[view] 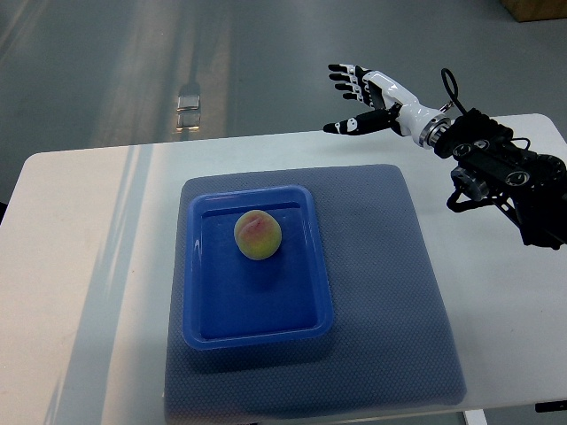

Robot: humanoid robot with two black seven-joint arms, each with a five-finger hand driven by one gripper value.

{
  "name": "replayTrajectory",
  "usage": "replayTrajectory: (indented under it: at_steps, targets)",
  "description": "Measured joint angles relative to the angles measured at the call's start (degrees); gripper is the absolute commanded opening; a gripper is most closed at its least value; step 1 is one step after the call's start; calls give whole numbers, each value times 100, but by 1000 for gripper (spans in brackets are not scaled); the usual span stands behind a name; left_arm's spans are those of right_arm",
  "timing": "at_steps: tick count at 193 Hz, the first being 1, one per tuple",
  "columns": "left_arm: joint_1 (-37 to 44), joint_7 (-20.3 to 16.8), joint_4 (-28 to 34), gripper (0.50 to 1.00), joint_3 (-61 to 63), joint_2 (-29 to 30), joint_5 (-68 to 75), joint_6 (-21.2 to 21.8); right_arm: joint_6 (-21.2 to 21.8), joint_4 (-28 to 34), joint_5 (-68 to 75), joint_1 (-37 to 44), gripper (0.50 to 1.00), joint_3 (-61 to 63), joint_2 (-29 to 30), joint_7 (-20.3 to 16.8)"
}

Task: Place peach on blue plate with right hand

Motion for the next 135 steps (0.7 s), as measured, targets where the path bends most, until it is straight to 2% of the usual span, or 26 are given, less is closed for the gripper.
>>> replayTrajectory:
  at_steps: [80, 135]
  targets:
    - [-5, 0, 2, 1000, 1, 0, -2, 0, -179, -188, 2322, -290, 905, 4, -92, -511]
    - [-5, 0, -14, 1000, 1, 0, -2, 0, -175, -190, 3075, -529, 928, 4, -139, -577]
